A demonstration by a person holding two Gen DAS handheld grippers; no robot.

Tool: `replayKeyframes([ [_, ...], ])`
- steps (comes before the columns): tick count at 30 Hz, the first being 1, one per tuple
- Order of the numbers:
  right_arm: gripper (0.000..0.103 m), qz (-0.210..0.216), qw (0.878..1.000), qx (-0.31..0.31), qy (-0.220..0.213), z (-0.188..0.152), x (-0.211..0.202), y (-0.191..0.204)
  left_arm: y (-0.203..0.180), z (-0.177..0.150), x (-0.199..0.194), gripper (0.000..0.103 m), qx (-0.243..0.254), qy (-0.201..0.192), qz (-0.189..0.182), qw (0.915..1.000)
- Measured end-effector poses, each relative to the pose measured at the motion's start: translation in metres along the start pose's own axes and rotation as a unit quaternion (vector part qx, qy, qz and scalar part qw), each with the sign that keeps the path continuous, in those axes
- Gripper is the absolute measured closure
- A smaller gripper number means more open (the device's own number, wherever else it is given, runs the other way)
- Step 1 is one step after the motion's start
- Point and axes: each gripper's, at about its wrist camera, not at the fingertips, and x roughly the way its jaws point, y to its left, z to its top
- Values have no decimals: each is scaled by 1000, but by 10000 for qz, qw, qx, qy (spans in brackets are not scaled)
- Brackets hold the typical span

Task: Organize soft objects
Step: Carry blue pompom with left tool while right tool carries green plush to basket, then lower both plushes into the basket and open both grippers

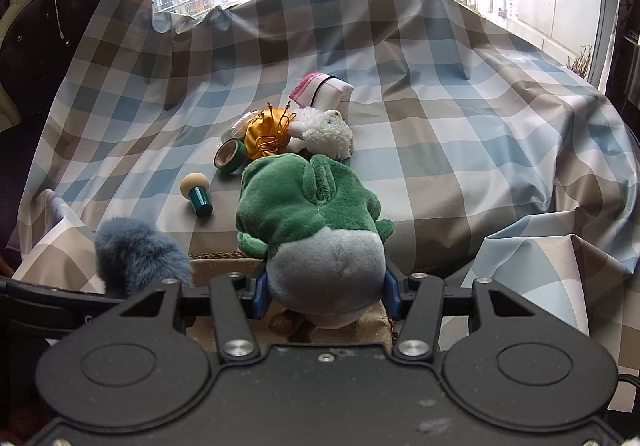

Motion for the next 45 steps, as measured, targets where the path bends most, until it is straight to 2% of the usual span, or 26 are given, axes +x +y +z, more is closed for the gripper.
replayKeyframes([
  [9, 51, 144, 9996, -222, 66, -17, -23, 14, 1, -10, -1, 42, -114, 156, 204, 9996],
  [22, 51, 24, 9983, -197, 549, -14, 0, 11, -2, -12, 1, 42, -117, 142, 444, 9988],
  [31, 51, 22, 9973, -199, 701, -12, 8, 9, -3, -11, 6, 42, -130, 187, 663, 9975],
  [45, 51, 24, 9963, -246, 829, -12, 14, 10, -3, -11, 10, 38, -146, 270, 733, 9968],
])
